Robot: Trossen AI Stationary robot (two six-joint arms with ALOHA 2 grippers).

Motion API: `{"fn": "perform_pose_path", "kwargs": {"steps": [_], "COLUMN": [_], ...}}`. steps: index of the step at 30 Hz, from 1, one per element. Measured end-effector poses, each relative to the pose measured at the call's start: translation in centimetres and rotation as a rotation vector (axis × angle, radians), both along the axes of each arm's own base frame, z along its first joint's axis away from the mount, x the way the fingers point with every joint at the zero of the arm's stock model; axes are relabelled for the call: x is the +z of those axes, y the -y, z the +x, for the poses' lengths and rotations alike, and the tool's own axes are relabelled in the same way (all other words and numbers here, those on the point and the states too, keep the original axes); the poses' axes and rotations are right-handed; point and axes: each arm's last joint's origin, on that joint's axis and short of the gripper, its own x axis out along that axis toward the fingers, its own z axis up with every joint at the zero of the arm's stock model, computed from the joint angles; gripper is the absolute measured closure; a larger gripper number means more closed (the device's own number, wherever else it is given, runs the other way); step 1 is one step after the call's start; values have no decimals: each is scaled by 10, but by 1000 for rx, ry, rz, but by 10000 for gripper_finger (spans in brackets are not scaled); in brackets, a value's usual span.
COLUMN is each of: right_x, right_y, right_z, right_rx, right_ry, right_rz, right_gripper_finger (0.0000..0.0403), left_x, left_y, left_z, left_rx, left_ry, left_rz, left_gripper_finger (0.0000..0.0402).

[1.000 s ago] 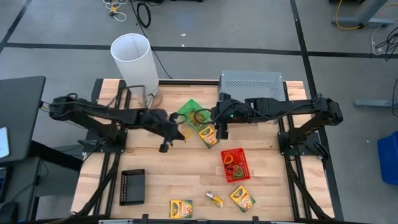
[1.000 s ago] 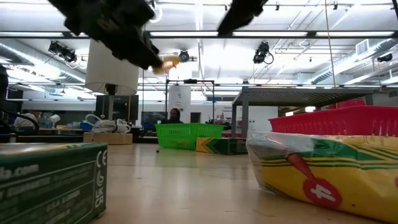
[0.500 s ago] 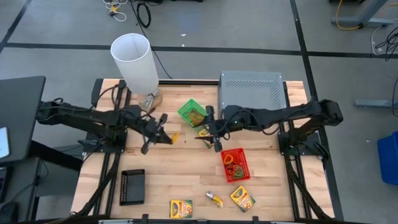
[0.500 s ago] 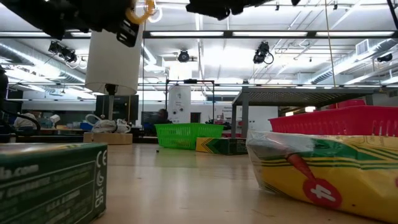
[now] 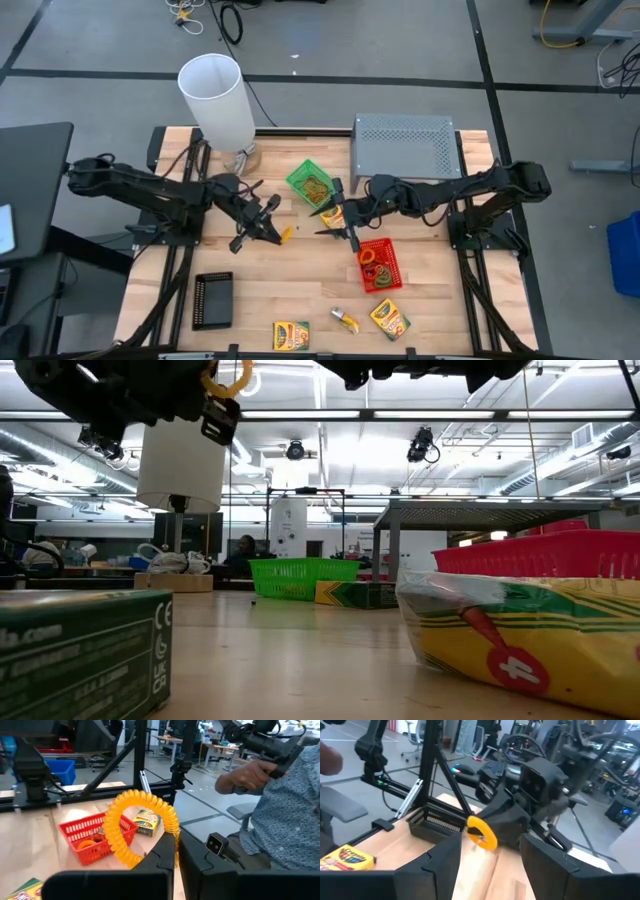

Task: Pick & Place Office Desk Supplies
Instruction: Put the yellow spring keychain into the red bin

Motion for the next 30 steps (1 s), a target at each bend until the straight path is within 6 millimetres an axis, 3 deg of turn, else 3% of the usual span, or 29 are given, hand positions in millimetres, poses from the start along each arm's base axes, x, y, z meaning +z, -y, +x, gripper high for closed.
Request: {"fn": "perform_pose_path", "kwargs": {"steps": [7,17,24,30], "right_x": [-10,-23,-26,-27], "right_y": [-4,-4,-6,-6], "right_z": [4,11,10,9], "right_rx": [9,-31,-25,-30], "right_ry": [-38,-79,-116,-125], "right_rz": [3,-2,-2,17], "right_gripper_finger": [192,192,193,217], "left_x": [-10,-6,-6,-6], "left_y": [-10,-16,-20,-20], "left_z": [19,49,57,58], "left_rx": [9,-38,-47,-48], "left_ry": [-17,-31,-32,-16], "left_rz": [-31,-40,-36,-26], "left_gripper_finger": [392,392,392,392]}}
